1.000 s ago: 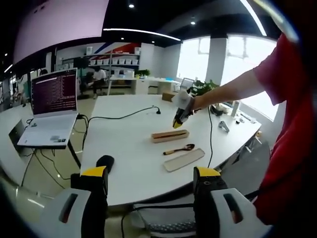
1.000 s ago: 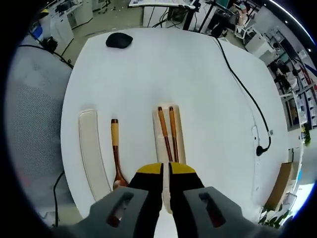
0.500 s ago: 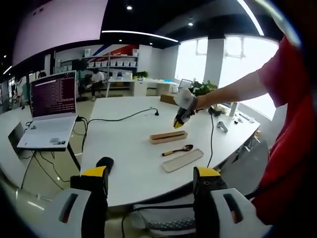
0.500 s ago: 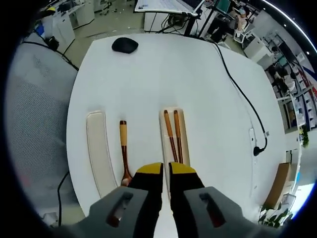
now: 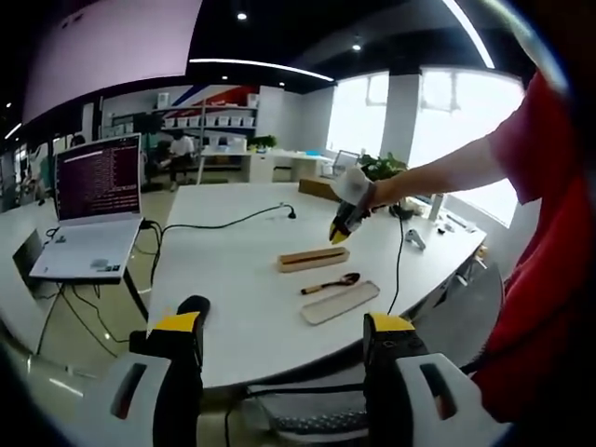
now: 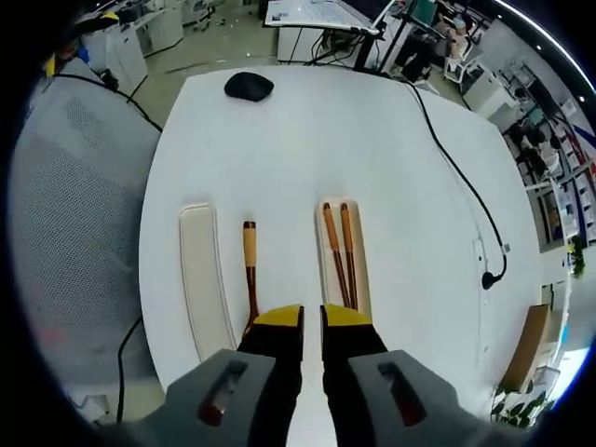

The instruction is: Arrange the utensils inside the cutlery case until each visible utensil rests in its matching compartment.

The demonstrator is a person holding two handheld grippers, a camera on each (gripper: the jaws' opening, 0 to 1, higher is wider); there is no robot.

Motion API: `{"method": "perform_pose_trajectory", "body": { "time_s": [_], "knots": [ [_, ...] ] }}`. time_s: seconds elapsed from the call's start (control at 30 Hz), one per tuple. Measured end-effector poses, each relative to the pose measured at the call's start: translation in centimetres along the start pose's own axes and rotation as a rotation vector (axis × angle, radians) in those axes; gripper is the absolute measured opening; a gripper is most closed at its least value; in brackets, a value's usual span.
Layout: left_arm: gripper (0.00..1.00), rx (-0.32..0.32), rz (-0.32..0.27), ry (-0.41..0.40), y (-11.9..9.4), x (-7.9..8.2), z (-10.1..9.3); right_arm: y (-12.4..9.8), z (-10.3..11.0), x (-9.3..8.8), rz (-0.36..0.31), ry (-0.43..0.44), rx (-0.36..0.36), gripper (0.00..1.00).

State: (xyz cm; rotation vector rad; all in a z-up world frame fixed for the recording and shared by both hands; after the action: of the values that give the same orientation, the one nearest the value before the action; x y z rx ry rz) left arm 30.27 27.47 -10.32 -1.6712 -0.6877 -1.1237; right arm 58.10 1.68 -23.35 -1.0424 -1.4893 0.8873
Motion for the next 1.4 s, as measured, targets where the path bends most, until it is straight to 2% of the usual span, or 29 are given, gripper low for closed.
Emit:
{"method": "perform_pose_trajectory", "body": {
  "time_s": [0.43,0.57,0.8,0.83,1.13,1.4],
  "knots": [
    [0.73,0.016,-0.012,-0.016,-0.4,0.1,0.1,0.5,1.5,-0.1,-0.014,-0.008,0.011,0.07],
    [0.73,0.022,-0.018,-0.018,-0.5,0.2,0.2,0.8,1.9,-0.2,-0.02,0.018,0.018,0.11],
    [0.73,0.022,-0.024,-0.014,-0.6,0.4,0.3,0.9,2.4,0.0,-0.03,0.02,0.021,0.1],
    [0.73,0.022,-0.046,0.007,-0.7,0.7,0.3,0.9,2.5,0.0,-0.031,0.019,0.021,0.1],
    [0.73,0.014,-0.044,0.01,-0.6,1.0,0.5,1.3,3.0,-0.6,-0.011,-0.001,0.025,0.09],
    [0.72,0.026,-0.056,0.017,-0.6,1.7,1.2,3.0,4.4,-1.2,0.004,-0.012,0.022,0.1]
  ]
}}
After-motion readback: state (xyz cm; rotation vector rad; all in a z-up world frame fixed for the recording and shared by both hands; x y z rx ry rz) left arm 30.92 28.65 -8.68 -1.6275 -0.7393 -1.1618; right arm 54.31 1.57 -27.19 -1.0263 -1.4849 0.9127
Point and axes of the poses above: the point that each gripper's makers call its tool centre point, and the gripper's own axes: y roughly forward along the fingers, z roughly to its left, x roughly out of its top, the point moved 2 cm from there along -y, roughly backward along the fingers, and after that the axes turned 2 degrees about -z, right-handed, at the moved point
